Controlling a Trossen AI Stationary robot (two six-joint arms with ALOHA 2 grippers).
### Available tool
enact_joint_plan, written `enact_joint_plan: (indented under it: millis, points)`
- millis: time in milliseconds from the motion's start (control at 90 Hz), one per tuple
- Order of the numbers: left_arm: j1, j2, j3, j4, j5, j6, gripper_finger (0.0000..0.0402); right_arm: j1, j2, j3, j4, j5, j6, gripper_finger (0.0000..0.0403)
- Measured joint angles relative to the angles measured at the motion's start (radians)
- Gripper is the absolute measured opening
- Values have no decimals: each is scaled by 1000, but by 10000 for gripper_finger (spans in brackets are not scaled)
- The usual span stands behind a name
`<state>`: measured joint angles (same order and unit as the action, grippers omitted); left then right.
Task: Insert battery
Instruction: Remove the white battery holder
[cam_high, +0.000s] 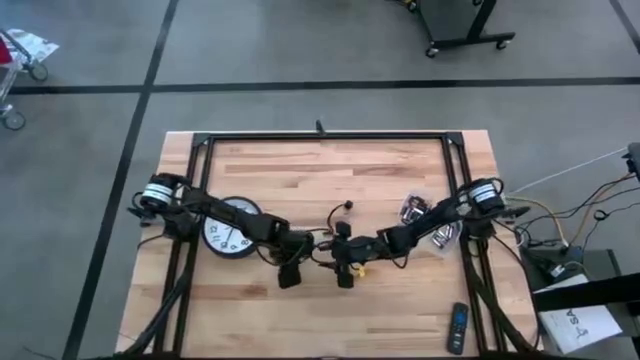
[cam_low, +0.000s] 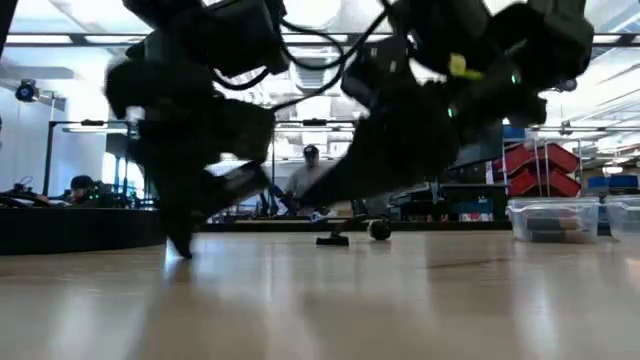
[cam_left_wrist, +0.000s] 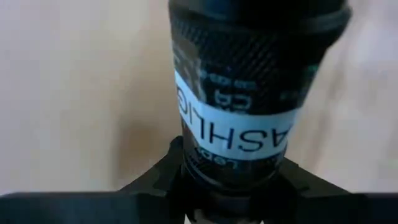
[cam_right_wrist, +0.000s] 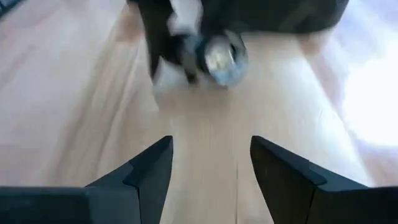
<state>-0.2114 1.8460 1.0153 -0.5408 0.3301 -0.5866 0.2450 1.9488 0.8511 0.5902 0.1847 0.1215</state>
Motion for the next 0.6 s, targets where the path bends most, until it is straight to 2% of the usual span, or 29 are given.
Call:
enact_joint_plan:
  millis: [144,289,378,467,600]
  points:
    - [6,2,0,-39,46,-51,125,1,15,0,87,-2,-3,199]
    - [16,2,0,-32,53,-50,208,0,14,0,211,-8,-39,199]
    - [16,2,0,-19,37,-40,233,-8,13,0,223,-8,-55,199]
    - [16,2,-1,-8,27,-33,228,-14,16,0,202,-5,-51,199]
    - [16,1,-2,0,-21,-30,187,-9,16,0,164,-8,-46,199]
